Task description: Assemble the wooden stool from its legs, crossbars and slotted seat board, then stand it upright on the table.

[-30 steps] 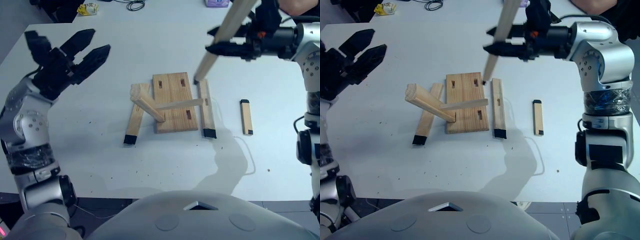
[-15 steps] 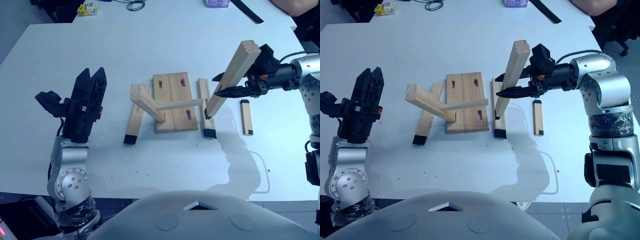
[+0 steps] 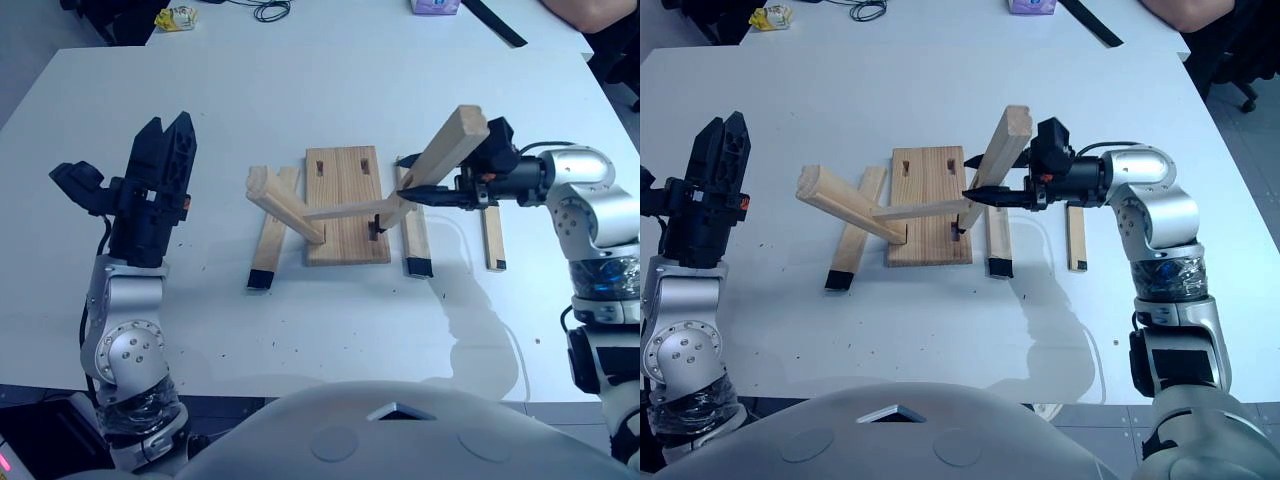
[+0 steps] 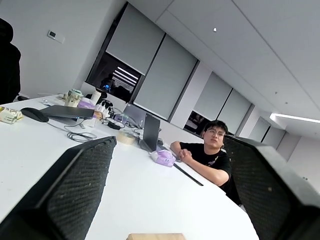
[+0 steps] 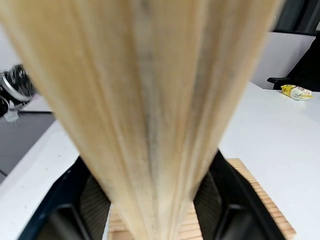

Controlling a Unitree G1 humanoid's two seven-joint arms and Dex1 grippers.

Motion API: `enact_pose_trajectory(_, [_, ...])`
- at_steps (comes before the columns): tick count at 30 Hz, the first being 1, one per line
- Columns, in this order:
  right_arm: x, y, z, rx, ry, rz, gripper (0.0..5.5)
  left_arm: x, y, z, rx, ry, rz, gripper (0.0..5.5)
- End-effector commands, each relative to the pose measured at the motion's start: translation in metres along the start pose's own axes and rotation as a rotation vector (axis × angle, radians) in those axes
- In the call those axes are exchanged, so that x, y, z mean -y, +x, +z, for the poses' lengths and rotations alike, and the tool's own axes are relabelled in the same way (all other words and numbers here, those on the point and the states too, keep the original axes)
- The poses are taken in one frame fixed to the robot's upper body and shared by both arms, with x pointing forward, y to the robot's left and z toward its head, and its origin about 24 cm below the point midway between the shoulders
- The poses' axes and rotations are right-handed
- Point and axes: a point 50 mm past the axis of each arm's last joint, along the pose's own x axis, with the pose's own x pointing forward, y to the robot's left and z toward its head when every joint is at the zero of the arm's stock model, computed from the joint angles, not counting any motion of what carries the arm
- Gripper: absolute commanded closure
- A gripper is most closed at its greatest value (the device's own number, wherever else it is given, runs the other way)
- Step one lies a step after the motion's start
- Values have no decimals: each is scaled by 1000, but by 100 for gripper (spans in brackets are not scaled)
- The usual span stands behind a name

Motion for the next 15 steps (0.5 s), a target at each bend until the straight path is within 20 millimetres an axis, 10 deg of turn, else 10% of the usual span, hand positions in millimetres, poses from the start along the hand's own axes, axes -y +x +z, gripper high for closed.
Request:
enact_pose_trajectory(1, [-2, 1, -4, 16, -5, -12, 345, -3, 2, -4, -43, 2, -10, 154])
enact_pose_trajectory(15, [-26, 11, -13, 41, 21, 12, 345, -7, 6, 14, -31, 60, -21, 154])
